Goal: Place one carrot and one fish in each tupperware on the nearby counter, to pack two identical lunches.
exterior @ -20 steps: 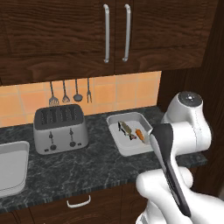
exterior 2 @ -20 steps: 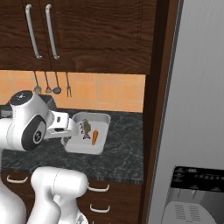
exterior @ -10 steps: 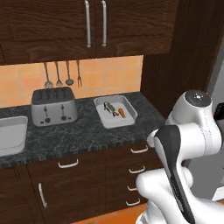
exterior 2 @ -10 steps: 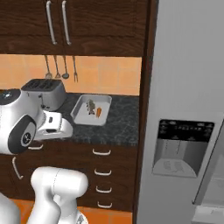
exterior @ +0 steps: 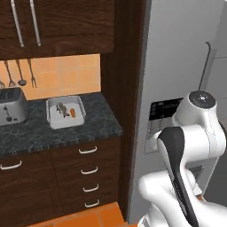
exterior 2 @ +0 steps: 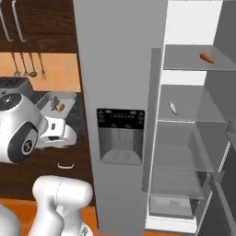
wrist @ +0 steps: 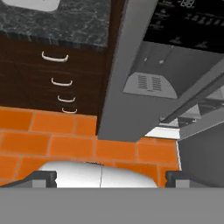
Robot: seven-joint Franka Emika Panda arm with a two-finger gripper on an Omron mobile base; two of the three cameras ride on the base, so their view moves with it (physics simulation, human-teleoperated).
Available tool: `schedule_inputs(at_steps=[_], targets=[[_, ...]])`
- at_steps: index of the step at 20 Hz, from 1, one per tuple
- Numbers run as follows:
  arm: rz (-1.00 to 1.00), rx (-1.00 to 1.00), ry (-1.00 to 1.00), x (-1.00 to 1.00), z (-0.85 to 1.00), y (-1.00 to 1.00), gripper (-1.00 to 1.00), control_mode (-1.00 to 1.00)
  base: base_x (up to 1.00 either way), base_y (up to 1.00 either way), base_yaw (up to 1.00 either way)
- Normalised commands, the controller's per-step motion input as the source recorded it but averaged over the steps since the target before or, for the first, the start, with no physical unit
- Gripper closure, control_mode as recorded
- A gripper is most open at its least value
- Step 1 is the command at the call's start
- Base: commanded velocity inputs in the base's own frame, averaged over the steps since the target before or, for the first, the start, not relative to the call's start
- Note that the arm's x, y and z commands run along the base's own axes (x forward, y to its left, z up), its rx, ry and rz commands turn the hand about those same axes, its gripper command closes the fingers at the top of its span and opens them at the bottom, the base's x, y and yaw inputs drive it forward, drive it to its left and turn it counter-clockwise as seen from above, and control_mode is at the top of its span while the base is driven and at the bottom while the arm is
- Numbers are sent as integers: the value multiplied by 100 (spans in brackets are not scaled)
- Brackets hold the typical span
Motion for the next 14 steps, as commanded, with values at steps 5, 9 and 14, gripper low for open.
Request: schedule_inputs(at_steps=[5,9,14], targets=[[0,0,0,0,0,0,-100,100,27,-100,-2],[0,0,0,0,0,0,-100,100,54,-89,-1],[0,0,0,0,0,0,-100,100,69,-60,-1]])
